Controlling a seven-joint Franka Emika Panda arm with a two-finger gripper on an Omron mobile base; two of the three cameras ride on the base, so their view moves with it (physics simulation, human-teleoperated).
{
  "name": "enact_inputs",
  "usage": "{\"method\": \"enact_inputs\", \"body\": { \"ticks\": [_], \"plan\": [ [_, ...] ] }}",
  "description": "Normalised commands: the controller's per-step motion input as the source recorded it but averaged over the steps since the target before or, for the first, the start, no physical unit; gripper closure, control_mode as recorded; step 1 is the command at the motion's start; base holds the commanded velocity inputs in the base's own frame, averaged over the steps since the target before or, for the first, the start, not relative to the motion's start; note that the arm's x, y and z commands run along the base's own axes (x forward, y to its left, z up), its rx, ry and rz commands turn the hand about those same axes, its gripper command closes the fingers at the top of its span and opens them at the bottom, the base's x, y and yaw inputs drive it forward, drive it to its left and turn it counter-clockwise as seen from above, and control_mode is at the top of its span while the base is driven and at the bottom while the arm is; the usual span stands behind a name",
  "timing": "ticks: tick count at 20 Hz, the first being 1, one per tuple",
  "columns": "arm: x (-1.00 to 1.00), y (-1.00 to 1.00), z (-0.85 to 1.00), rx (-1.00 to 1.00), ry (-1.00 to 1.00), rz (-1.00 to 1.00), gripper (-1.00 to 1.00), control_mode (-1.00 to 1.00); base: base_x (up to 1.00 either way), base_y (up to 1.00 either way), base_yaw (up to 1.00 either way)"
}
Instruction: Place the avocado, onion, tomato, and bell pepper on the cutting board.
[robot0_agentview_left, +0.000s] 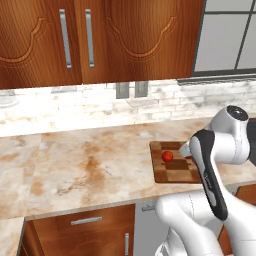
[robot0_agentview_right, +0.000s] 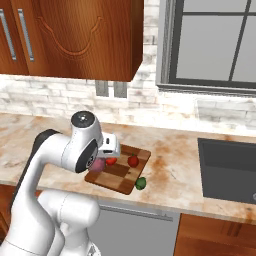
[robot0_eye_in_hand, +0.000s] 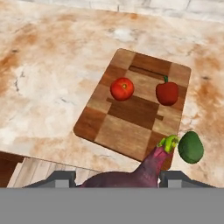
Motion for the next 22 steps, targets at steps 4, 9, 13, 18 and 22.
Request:
{"method": "enact_inputs", "body": {
  "ticks": [4, 9, 13, 18, 22],
  "plan": [
    [0.24, 0.0, -0.09, 0.0, 0.08, -0.02, 1.0, -1.0, 0.0, 0.0, 0.0],
    [0.35, -0.02, -0.16, 0.0, 0.09, -0.01, 1.0, -1.0, 0.0, 0.0, 0.0],
    [0.31, 0.0, -0.31, 0.0, 0.07, -0.01, 1.0, -1.0, 0.0, 0.0, 0.0],
    [0.29, 0.0, -0.46, 0.0, 0.01, 0.0, 1.0, -1.0, 0.0, 0.0, 0.0],
    [0.28, 0.0, -0.41, 0.0, 0.0, 0.0, 1.0, -1.0, 0.0, 0.0, 0.0]
  ]
}}
